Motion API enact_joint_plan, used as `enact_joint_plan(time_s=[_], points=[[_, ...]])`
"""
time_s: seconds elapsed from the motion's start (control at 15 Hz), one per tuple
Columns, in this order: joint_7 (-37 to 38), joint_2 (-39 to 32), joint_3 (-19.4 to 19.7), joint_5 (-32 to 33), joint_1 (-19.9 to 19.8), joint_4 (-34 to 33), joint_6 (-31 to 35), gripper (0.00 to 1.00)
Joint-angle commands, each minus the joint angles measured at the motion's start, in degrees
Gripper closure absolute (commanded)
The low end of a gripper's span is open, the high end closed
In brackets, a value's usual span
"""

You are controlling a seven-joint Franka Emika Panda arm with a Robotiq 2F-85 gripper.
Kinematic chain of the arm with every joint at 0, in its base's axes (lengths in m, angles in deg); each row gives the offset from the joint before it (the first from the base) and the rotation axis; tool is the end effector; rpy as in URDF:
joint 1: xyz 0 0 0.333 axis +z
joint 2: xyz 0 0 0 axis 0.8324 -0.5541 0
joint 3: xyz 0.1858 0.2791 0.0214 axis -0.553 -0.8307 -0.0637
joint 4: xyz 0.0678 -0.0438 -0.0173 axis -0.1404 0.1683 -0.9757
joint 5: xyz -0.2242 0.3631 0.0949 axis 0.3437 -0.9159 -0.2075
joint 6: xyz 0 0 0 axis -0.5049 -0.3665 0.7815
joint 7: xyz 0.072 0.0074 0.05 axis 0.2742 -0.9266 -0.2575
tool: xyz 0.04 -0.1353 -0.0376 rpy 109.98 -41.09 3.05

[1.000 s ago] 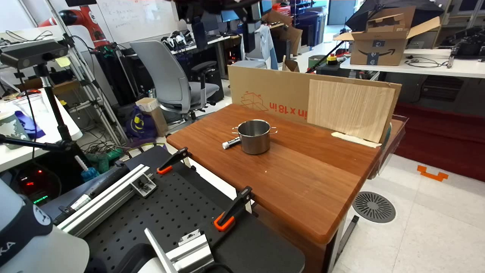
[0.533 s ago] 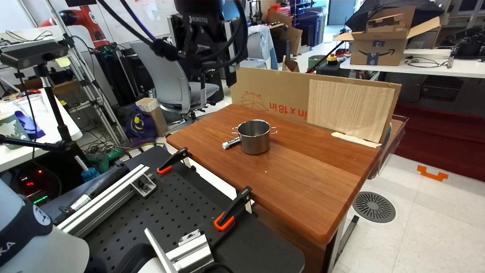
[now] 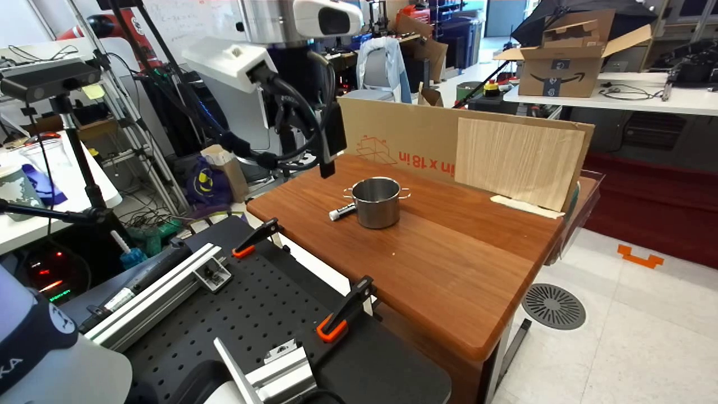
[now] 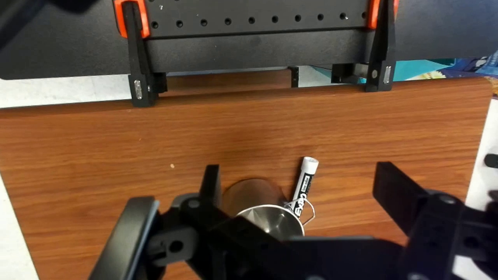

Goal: Put the marker in the pot

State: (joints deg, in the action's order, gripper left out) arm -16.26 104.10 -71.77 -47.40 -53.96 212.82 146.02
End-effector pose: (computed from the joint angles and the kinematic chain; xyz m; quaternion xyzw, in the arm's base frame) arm 0.3997 -0.0187 0.2516 -0.9987 -0.0098 -0.0066 0.0503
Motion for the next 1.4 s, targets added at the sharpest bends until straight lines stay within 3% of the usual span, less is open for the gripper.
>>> enact_joint_plan(time_s=[0.0, 0.67, 0.93, 1.33], points=[[4.87, -6.62, -2.91, -1.28, 0.30, -1.46, 5.26, 0.00], [15.09, -23.27, -7.51, 1.62, 0.70, -8.17, 13.13, 0.00], [20.56, -29.76, -6.36, 5.84, 1.95, -11.38, 17.18, 0.00], [29.43, -36.33, -2.92, 14.55, 7.05, -14.96, 17.52, 0.00]])
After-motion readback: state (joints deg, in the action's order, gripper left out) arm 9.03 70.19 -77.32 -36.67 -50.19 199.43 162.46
